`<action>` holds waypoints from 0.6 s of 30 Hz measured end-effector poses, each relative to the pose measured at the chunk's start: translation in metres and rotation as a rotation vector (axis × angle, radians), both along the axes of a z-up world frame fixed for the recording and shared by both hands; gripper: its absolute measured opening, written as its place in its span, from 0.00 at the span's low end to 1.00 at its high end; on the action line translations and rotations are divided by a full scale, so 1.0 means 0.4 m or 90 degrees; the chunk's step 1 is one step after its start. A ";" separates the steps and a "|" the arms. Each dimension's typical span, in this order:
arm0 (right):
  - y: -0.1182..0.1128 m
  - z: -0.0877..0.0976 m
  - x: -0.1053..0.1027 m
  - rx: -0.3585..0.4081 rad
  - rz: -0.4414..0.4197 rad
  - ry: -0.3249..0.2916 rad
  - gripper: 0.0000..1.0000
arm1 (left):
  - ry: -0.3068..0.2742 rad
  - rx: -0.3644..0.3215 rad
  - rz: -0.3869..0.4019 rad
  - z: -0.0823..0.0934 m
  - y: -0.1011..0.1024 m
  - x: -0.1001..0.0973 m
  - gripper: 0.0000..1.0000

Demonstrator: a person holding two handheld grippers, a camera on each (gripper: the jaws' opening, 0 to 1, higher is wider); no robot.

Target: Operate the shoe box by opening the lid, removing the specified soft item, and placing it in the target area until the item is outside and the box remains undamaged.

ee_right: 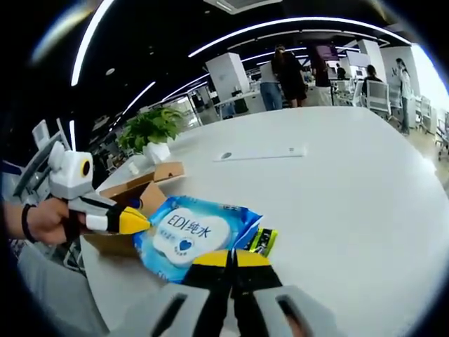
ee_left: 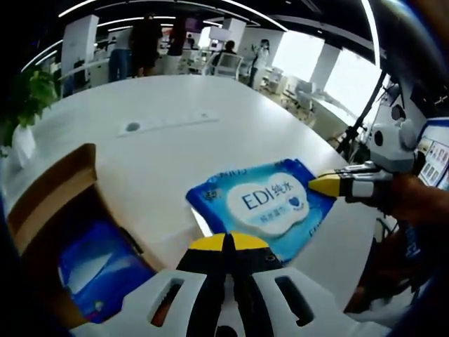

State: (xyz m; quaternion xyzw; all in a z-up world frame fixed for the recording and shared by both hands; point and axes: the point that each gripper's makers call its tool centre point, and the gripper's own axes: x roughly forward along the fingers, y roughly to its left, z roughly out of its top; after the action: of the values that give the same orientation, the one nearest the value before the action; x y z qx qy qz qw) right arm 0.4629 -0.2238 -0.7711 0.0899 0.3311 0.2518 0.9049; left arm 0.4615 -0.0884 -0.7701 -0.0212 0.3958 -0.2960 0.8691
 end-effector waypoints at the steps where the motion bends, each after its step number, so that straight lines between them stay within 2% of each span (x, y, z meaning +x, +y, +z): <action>1: -0.001 -0.002 0.002 0.001 0.001 0.001 0.00 | 0.001 0.000 0.001 -0.002 -0.001 0.001 0.00; 6: -0.004 -0.012 0.016 -0.001 0.005 0.005 0.00 | 0.002 0.002 0.003 -0.007 -0.006 0.014 0.00; 14: -0.021 -0.028 0.032 -0.001 0.005 0.011 0.00 | -0.008 0.026 -0.011 -0.008 -0.025 0.036 0.00; 18: -0.022 -0.040 0.038 0.000 0.009 0.014 0.00 | -0.005 0.040 -0.016 -0.023 -0.028 0.038 0.00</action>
State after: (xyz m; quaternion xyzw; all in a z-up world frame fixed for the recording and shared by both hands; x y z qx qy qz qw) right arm 0.4779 -0.2326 -0.7872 0.0904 0.3420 0.2569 0.8994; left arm 0.4767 -0.0995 -0.7793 0.0120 0.4017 -0.2945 0.8671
